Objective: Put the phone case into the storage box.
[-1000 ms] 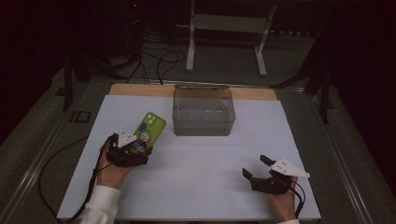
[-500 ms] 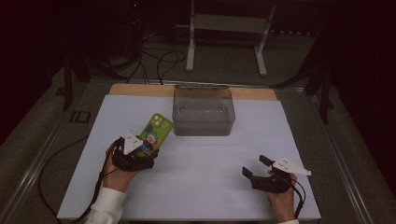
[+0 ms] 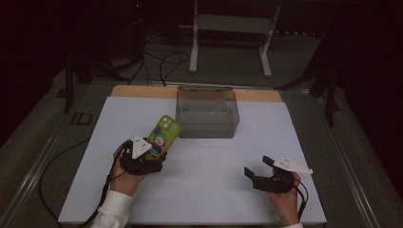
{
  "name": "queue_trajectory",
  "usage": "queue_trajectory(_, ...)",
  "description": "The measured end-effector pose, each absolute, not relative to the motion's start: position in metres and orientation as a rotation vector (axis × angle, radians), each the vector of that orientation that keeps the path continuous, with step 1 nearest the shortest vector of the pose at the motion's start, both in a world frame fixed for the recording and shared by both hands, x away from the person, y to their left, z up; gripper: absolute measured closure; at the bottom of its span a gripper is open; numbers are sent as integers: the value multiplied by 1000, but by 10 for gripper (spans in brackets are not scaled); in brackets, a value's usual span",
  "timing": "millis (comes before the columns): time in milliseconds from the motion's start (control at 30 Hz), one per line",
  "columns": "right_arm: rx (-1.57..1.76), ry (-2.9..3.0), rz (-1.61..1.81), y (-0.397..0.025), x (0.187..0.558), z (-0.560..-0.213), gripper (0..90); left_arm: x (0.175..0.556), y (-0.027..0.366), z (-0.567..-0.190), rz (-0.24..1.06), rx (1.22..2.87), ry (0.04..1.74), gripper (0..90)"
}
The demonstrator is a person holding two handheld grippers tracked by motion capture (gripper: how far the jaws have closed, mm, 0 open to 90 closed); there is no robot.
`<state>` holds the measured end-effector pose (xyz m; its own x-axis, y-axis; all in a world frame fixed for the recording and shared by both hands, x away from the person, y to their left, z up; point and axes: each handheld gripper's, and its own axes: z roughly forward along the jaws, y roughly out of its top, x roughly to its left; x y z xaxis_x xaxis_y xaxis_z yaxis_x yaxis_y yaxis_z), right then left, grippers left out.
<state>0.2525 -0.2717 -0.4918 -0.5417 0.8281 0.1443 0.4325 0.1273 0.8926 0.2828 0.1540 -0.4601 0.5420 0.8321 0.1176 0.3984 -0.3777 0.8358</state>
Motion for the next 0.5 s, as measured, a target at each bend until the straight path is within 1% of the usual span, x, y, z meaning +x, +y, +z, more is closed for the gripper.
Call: queue_trajectory(500,1177,2074,1322,-245,260,-476,88,284,139,-451,698,1965,951,159)
